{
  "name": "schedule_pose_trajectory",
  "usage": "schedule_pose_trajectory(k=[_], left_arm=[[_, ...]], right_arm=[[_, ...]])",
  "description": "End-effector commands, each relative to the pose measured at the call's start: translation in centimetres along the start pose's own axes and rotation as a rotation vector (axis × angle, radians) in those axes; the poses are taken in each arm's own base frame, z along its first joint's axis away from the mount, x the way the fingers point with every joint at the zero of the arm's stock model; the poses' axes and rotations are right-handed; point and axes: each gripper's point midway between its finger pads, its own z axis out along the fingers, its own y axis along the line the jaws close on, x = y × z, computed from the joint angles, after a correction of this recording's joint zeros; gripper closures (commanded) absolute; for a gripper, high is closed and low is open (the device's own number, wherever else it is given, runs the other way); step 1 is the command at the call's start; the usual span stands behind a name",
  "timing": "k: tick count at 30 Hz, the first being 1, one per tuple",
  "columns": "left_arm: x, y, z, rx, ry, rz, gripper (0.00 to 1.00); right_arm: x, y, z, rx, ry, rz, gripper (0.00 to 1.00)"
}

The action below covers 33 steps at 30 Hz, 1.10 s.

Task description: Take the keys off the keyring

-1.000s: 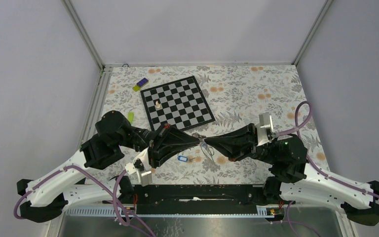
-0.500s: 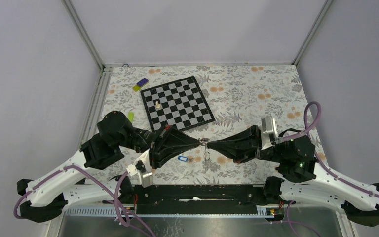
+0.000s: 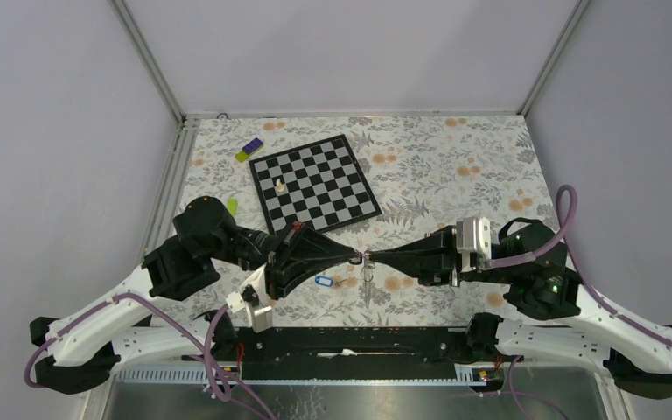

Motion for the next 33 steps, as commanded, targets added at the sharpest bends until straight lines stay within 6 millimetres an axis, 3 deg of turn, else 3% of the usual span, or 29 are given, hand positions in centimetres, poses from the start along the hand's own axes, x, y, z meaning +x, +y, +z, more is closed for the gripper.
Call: schedule_pose_trajectory(k=[1,9,21,33], left_arm=[[-2.3,2.1,-0.6,-0.037,-0.043,0.082,1.0],[-2.4,2.0,-0.7,-0.038,-0.044,0.083,1.0],[-2.4,2.2,-0.9,-0.041,-0.028,0.099,1.0],[-1.7,1.9,-1.0,-0.024,0.006,0.108,1.0]], right_arm=[[-2.2,-0.5,-0.2,-0.006,-0.01,-0.113,1.0],[-1.2,-1.2,0.0,-0.021,0.082,-0.224,1.0],[-0.1,-1.6,0.7,-0.151,0.159,-0.59,1.0],[-1.7,-1.9,0.5,-0.17,0.12,-0.772,1.0]])
